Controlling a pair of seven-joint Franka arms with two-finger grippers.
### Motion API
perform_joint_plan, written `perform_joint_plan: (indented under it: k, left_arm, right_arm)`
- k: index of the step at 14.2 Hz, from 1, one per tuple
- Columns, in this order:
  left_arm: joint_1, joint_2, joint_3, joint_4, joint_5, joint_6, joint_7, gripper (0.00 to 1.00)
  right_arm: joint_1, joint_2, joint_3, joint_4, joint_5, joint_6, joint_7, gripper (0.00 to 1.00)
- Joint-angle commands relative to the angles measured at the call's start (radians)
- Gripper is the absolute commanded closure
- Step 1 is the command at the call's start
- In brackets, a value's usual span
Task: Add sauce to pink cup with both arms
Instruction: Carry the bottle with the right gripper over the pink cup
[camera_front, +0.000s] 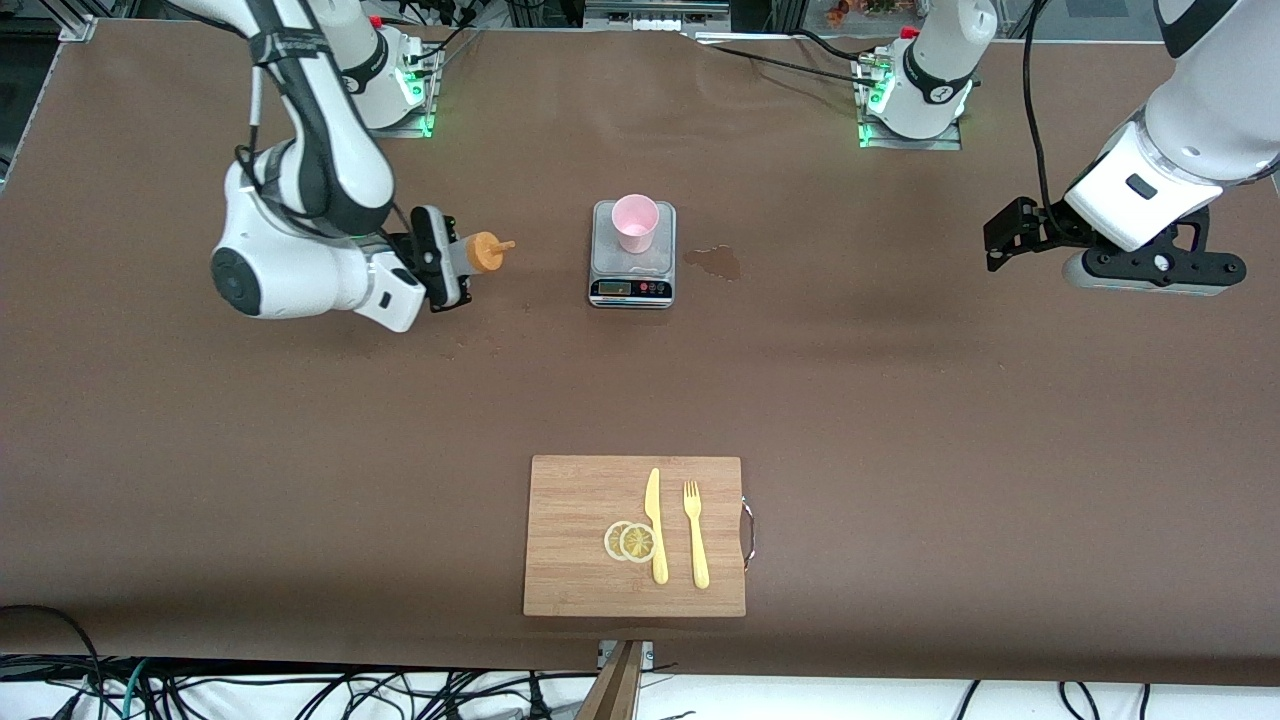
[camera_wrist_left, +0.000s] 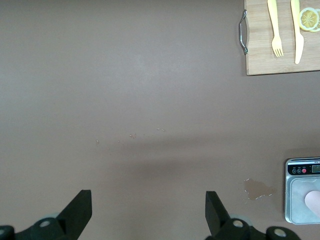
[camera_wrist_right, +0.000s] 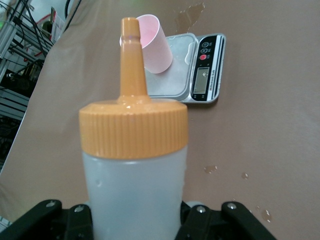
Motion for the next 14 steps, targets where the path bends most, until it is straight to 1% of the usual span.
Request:
perform_joint_plan:
  k: [1,3,5,7,12,14]
  left_arm:
    - [0.003,0.014,0.000,0.028,-0.007,-0.006,0.012,0.00]
    - [0.003,0.014,0.000,0.028,-0.007,-0.006,0.012,0.00]
    - [0.003,0.014,0.000,0.028,-0.007,-0.006,0.012,0.00]
    - [0.003,0.014,0.000,0.028,-0.007,-0.006,0.012,0.00]
    - [0.003,0.014,0.000,0.028,-0.007,-0.007,0.012,0.00]
    - [0.004,0.014,0.000,0.028,-0.007,-0.007,0.012,0.00]
  right_arm:
    - [0.052,-0.031,-0.005,-0.031,-0.050,0.025,0.065,0.87]
    - [0.085,-0.028,-0.002,-0.031,-0.092,0.025,0.102,0.87]
    - [0.134,-0.025,-0.004,-0.031,-0.096,0.027,0.171,0.87]
    - [0.170,-0.025,-0.004,-0.028,-0.148,0.035,0.254,0.87]
    - [0.263,-0.025,-0.004,-0.031,-0.175,0.041,0.386,0.86]
    - [0.276,-0.028,-0.004,-0.031,-0.179,0.033,0.438,0.86]
